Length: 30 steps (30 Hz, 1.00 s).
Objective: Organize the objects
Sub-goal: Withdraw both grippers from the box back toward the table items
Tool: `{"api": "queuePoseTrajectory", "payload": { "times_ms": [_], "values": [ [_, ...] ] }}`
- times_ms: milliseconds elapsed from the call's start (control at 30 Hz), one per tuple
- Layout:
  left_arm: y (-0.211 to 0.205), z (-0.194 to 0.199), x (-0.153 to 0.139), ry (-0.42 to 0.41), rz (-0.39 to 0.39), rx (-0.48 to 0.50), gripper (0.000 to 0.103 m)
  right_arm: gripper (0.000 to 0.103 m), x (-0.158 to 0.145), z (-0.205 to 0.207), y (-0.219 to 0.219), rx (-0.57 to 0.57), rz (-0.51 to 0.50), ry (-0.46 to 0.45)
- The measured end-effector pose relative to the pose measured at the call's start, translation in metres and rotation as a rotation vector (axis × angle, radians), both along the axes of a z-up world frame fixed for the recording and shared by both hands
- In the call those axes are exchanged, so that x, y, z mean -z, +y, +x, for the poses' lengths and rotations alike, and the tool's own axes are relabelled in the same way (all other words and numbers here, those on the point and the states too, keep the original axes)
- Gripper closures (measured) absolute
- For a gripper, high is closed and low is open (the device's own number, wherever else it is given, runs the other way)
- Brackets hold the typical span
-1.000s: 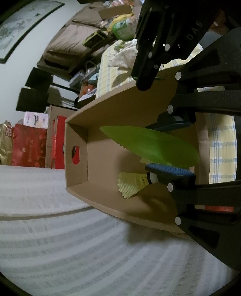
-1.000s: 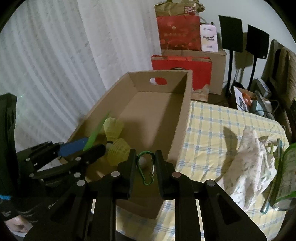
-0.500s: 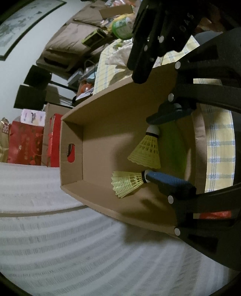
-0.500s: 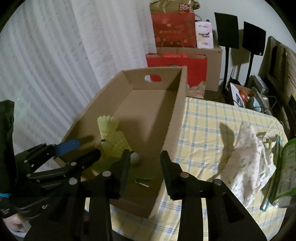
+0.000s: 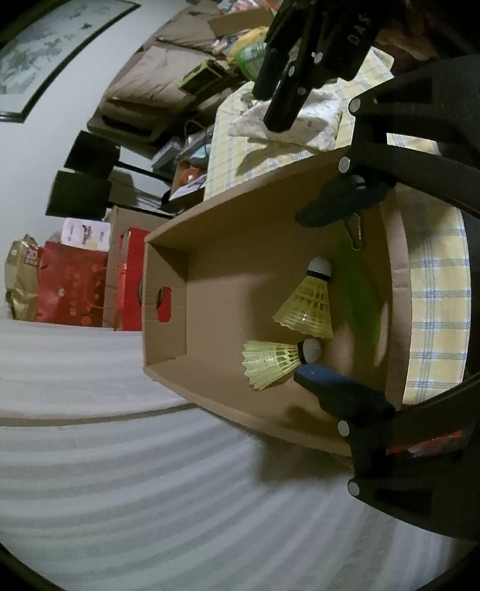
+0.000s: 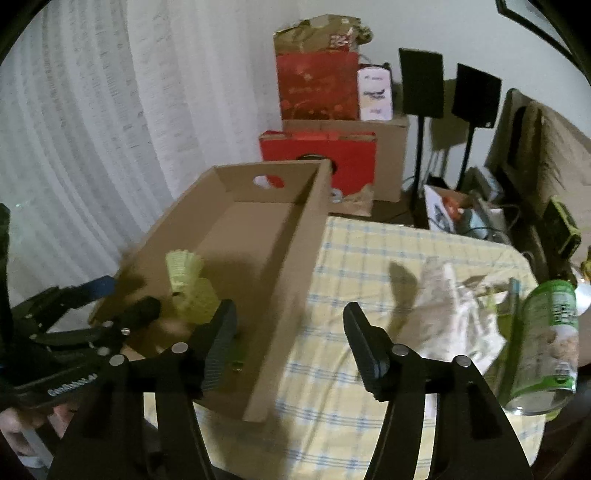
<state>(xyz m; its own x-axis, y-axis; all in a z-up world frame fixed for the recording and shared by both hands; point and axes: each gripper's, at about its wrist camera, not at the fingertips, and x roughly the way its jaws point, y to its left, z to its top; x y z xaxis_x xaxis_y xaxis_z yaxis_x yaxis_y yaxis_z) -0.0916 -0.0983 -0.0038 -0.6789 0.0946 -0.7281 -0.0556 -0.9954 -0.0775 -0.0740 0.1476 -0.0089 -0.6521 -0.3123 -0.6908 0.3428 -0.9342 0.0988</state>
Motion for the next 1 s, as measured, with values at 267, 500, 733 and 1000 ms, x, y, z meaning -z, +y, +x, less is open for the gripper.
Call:
{"api": "queuePoseTrajectory", "payload": {
  "times_ms": [267, 500, 733, 1000],
  "values": [
    [0.012, 0.011, -0.013, 0.082, 0.016, -0.010, 0.002, 0.016, -0.008, 0.005, 0.029, 0.058, 0.018, 0.043],
    [0.034, 0.015, -0.021, 0.106, -0.009, 0.023, 0.001, 0.014, -0.013, 0.007, 0.053, 0.100, 0.031, 0.049],
    [0.055, 0.017, -0.021, 0.063, 0.070, 0.098, 0.001, 0.000, -0.018, 0.013, 0.080, 0.145, 0.052, 0.057],
    [0.077, 0.015, -0.024, 0.053, 0.115, 0.127, 0.001, 0.000, -0.027, 0.018, 0.118, 0.206, 0.046, 0.069]
  ]
}}
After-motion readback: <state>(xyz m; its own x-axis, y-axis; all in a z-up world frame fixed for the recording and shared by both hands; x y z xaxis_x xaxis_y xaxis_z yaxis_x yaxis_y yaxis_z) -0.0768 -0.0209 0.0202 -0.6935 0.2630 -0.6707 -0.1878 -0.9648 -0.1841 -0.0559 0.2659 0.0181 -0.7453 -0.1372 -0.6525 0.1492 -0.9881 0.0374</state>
